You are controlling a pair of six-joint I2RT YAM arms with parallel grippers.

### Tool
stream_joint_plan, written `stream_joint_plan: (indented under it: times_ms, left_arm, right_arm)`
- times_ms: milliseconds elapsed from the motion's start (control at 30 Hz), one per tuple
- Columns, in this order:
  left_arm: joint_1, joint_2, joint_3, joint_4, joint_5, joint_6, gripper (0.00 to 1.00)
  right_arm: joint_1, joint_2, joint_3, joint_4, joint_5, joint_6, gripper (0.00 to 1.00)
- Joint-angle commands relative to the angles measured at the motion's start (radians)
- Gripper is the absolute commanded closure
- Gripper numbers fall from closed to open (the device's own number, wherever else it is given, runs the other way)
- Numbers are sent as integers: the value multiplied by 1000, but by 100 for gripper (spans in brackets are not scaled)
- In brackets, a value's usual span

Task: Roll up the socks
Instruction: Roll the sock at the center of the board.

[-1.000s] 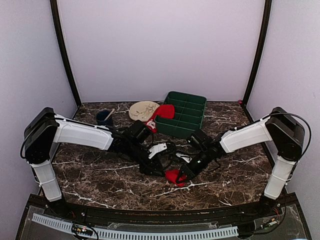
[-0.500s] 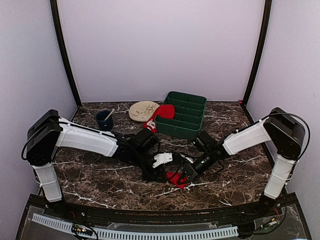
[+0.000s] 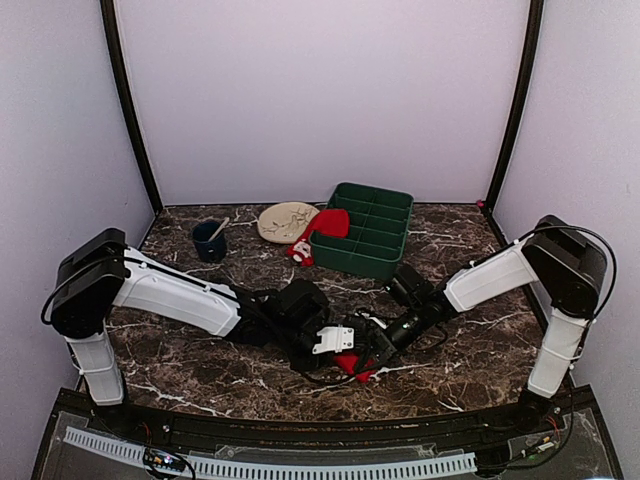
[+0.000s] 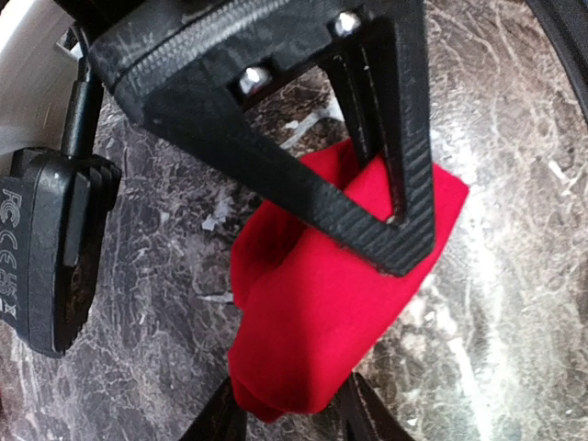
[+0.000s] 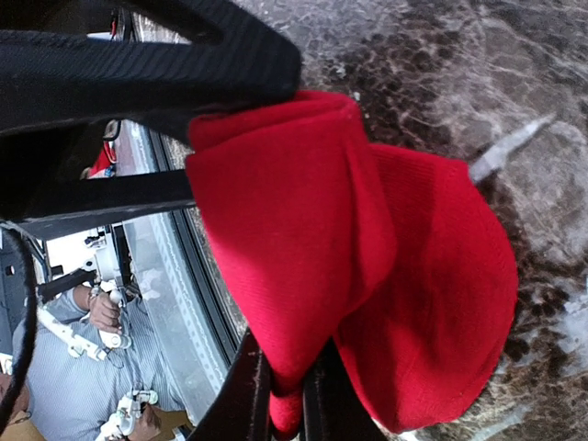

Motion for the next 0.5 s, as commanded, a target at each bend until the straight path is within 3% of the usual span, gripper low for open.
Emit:
stream_joint_plan:
  times_ms: [0, 333, 467]
  left_arm:
    - [-22, -51, -40, 82, -95, 63, 63]
    - [-31, -142, -129, 170, -184, 107, 63]
    - [-34, -171, -144, 151, -132, 111, 63]
  right_arm:
    - [-9, 12, 11, 0, -37, -24, 100]
    - [-8, 25, 28, -42, -50, -60, 100]
    - [-8, 26, 31, -47, -58, -67, 100]
